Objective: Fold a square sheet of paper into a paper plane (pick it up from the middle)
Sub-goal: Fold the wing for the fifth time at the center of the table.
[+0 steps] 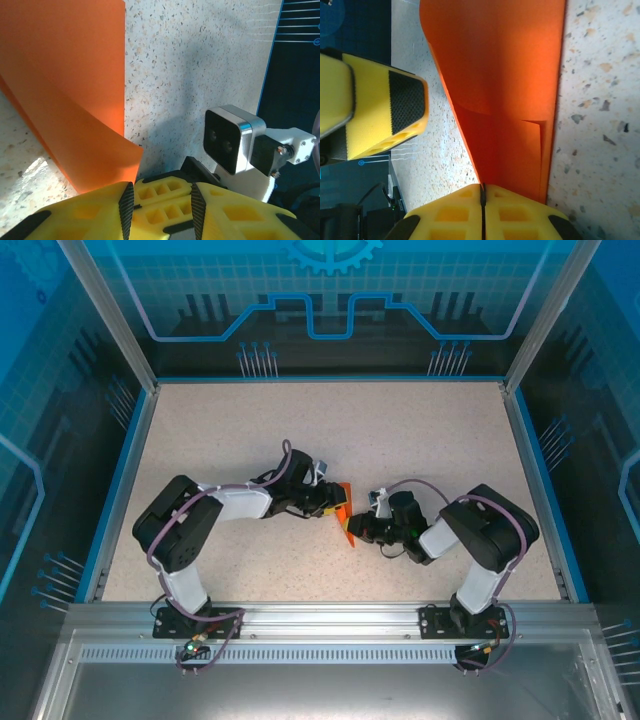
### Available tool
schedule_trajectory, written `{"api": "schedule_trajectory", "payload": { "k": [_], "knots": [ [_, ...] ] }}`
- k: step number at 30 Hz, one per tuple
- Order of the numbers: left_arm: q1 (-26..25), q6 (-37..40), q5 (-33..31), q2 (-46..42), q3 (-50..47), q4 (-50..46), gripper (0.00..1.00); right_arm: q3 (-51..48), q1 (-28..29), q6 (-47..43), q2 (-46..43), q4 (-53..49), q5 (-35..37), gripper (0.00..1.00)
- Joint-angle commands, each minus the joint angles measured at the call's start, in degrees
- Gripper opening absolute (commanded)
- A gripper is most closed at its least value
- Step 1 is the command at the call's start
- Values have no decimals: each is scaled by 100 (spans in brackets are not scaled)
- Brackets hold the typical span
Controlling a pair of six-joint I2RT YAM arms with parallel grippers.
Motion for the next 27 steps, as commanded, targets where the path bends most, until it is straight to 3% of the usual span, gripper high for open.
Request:
{"api": "schedule_trajectory", "payload": {
  "k": [1, 8, 15, 21, 27],
  "knots": [
    [-33, 208, 140, 169, 202, 100, 38, 4, -106, -232, -346, -489, 81, 11],
    [-39, 205, 154, 312, 338, 108, 38, 314, 87, -927, -847, -1808, 447, 21],
    [-42, 185, 161, 370, 398, 86, 38, 447, 315, -1270, -1022, -2348, 843, 29],
    [-56, 182, 170, 383, 415, 64, 38, 660, 506, -1547, -1156, -2848, 1202, 27],
    [-60, 168, 166, 392, 416, 48, 38, 697, 534, -1561, -1326, -3100, 1460, 17]
  ]
}}
